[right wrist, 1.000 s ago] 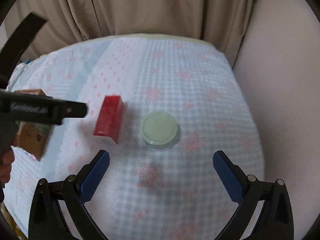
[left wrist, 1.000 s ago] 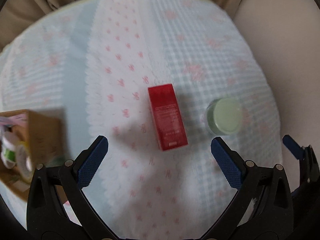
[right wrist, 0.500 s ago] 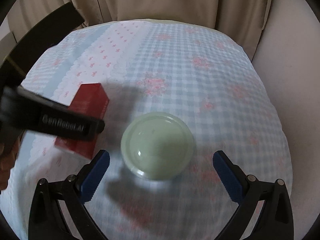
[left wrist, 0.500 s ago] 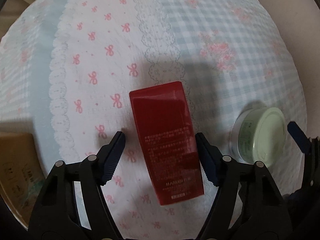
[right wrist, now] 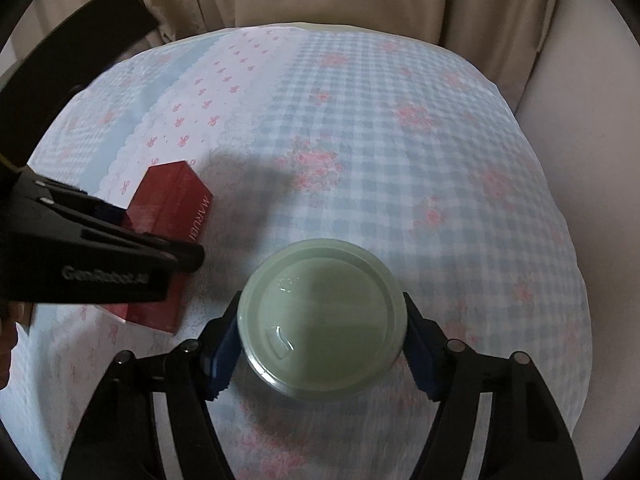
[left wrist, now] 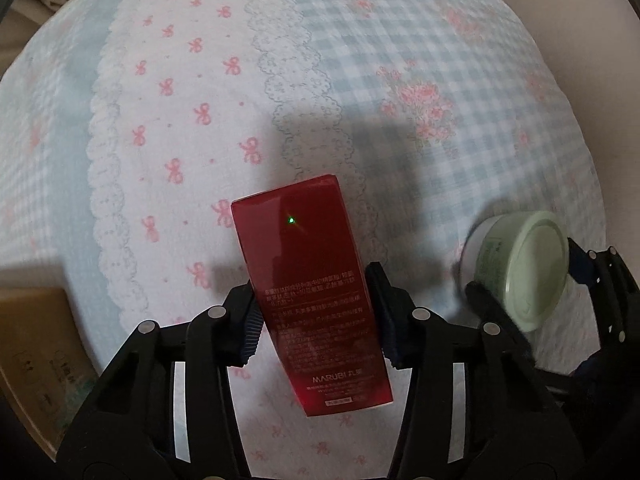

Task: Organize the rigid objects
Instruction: 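Grasp the red box with the left tool while the right tool grasps the pale green jar, then carry the red box and pale green jar over the box with both tools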

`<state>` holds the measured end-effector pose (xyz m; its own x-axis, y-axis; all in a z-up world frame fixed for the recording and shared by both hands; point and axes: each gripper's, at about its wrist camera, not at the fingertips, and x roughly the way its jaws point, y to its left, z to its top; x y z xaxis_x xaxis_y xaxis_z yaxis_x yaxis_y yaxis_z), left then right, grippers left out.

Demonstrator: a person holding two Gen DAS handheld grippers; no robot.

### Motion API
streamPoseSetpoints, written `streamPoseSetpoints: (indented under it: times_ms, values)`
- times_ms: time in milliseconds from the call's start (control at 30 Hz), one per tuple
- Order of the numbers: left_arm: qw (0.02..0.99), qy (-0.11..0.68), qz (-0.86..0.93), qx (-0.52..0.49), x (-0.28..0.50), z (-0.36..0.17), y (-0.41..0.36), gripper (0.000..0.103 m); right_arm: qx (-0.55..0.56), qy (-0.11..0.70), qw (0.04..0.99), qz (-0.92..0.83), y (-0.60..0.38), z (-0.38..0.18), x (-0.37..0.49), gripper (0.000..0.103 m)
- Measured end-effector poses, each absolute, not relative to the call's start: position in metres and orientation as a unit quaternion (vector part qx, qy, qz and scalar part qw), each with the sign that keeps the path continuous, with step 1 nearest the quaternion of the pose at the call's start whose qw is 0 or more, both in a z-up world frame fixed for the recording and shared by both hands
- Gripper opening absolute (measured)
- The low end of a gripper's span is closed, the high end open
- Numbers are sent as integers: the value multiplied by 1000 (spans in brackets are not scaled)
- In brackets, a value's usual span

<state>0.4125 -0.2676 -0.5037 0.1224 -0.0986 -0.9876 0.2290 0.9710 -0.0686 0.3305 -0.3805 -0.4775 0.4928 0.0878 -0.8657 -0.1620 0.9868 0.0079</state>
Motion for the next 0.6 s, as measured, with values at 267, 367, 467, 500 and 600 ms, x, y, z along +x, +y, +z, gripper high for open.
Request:
streamPoseSetpoints:
  times_ms: [267, 367, 467, 500, 600]
  values:
    - [771, 624, -122, 35, 391, -466, -250, 38, -4, 491, 870, 49, -390, -448, 314, 66]
    - [779, 613, -129, 23, 378, -443, -243, 38, 3, 481, 875, 43, -391, -430, 305, 66]
    - [790, 599, -127, 18, 367, -415, -236, 38, 7, 470, 882, 37, -391, -403, 292, 66]
    - [795, 593, -127, 12, 359, -399, -231, 38, 9, 467, 884, 36, -390, -393, 287, 66]
    - [808, 576, -125, -7, 344, -355, -216, 38, 22, 458, 888, 38, -389, -357, 272, 66]
